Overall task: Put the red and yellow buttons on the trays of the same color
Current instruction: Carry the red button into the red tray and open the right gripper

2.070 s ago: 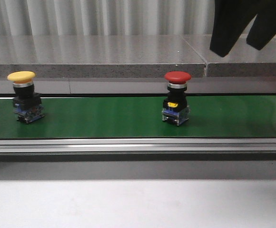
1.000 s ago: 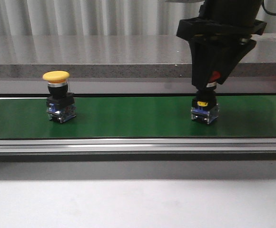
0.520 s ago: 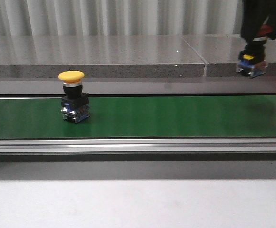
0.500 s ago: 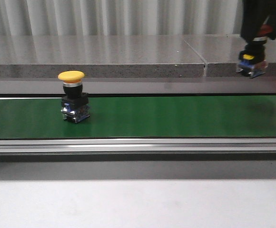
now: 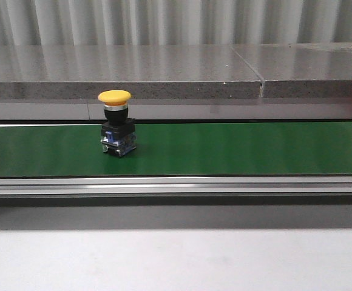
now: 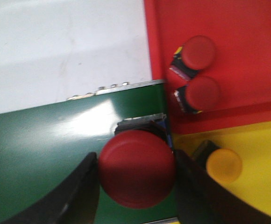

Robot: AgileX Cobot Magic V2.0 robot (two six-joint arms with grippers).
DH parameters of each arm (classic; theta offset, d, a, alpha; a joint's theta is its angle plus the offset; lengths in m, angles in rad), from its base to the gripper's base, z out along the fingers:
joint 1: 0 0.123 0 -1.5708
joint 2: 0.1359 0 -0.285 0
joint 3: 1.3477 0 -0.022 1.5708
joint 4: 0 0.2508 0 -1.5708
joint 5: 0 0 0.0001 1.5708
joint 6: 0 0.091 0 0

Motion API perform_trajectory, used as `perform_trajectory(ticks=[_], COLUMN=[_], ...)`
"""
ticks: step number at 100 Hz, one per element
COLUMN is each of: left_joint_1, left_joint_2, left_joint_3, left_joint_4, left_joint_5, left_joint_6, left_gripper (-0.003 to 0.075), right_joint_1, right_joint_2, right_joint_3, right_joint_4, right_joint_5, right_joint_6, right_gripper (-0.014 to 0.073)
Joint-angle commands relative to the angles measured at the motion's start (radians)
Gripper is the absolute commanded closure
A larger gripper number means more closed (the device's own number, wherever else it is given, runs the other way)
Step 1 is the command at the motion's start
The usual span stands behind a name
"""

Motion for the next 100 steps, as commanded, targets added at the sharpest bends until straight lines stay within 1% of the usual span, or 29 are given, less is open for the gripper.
perform_trajectory(ticks=[1, 8, 26, 41, 59, 81, 100], left_joint_1=[-0.007, -0.007, -0.007, -0.007, -0.007, -0.007, -0.007], left_joint_2=[0.002, 0.002, 0.002, 0.002, 0.002, 0.002, 0.002], left_joint_3=[-0.027, -0.027, -0.027, -0.027, -0.027, -0.027, -0.027], left_joint_4=[-0.011, -0.011, -0.011, -0.011, -0.011, -0.011, -0.011], left_joint_5=[-0.064, -0.064, -0.064, -0.064, -0.064, -0.064, -0.064], left_joint_6=[0.001, 0.001, 0.001, 0.001, 0.001, 0.001, 0.001], left_gripper=[0.074, 0.074, 0.074, 0.074, 0.074, 0.074, 0.074], right_joint_1=[-0.056, -0.094, -0.18, -0.224, -0.253, -0.263, -0.263], right_joint_2=[-0.033, -0.02, 0.023, 0.06, 0.138, 0.256, 0.361], right_joint_3=[-0.035, -0.035, -0.037, -0.04, -0.107, -0.221, -0.295], right_joint_4=[-0.009, -0.009, -0.009, -0.009, -0.009, -0.007, 0.03], right_joint_5=[-0.055, -0.059, -0.086, -0.126, -0.138, -0.132, -0.127], right_joint_6=[0.012, 0.017, 0.077, 0.088, 0.091, 0.091, 0.091], right_gripper=[0.0408, 0.0408, 0.0408, 0.0408, 0.0408, 0.0408, 0.0408])
